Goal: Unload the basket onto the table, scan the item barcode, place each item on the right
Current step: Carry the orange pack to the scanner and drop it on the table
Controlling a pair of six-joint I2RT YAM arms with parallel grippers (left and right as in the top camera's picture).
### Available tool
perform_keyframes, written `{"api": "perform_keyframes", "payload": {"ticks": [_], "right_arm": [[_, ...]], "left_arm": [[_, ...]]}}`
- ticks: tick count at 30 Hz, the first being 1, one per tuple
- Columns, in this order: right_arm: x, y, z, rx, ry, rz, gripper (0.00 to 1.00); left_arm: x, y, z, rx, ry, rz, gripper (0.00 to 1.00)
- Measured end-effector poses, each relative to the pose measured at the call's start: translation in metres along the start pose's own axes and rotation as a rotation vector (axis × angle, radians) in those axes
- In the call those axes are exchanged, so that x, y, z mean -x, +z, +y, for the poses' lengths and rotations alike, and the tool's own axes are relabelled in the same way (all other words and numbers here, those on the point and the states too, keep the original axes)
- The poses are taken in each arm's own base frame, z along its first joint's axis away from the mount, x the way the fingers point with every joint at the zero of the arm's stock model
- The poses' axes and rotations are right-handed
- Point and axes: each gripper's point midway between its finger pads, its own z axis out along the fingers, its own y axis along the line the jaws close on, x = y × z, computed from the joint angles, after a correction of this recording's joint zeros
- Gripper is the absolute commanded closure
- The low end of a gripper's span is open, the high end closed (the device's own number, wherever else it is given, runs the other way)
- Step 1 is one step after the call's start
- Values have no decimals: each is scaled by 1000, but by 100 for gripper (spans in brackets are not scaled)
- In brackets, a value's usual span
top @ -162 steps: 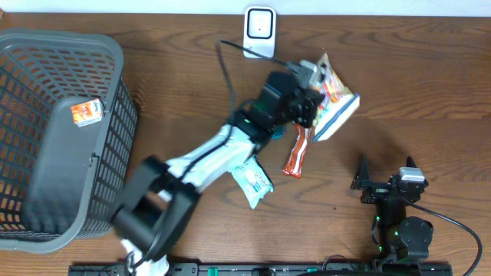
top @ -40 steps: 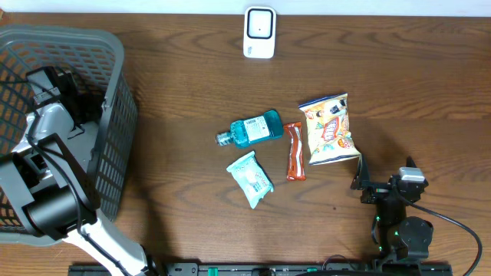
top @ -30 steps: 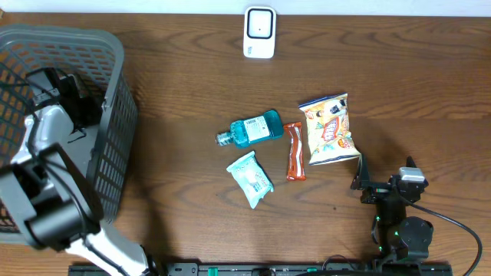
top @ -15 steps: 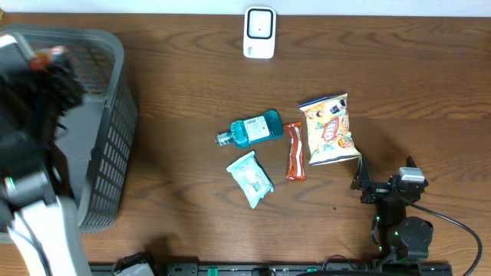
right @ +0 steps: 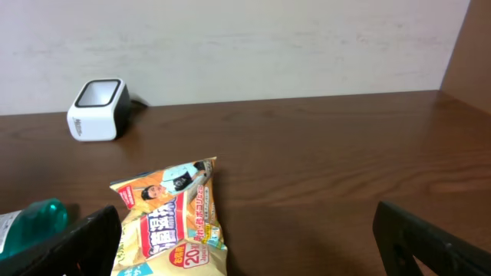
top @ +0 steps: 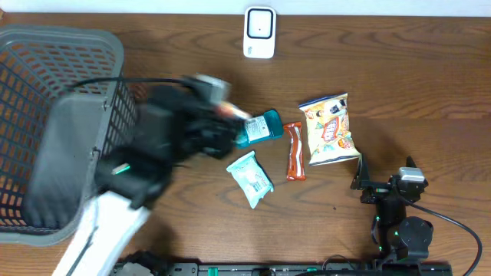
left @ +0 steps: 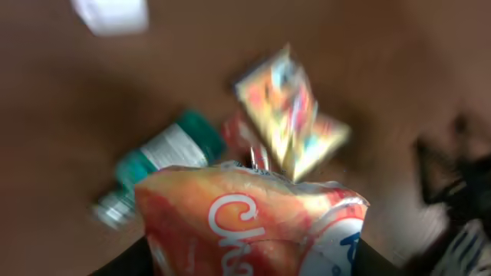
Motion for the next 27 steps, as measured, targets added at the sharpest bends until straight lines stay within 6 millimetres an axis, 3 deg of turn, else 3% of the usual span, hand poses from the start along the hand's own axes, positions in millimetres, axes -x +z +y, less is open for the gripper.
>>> {"api": "perform_keyframes", "payload": {"ticks": [3,7,12,16,20,23,27], "right_arm": [[0,0,0,0,0,0,1],[0,0,0,0,0,0,1],[0,0,0,0,0,0,1],[0,0,0,0,0,0,1],[0,0,0,0,0,0,1],[0,0,0,0,0,0,1],[0,0,0,0,0,0,1]], "left_arm": [[-36,55,-6,34,46,151,48],[-65,116,-10,85,112,239,49],[-99,166,1,132,132,326,49],[-114,182,13,175,121,363,48],[-112,182,18,203,122,351,41],[-112,182,20,212,128,352,15],[-116,179,24,235,122,372,7]]}}
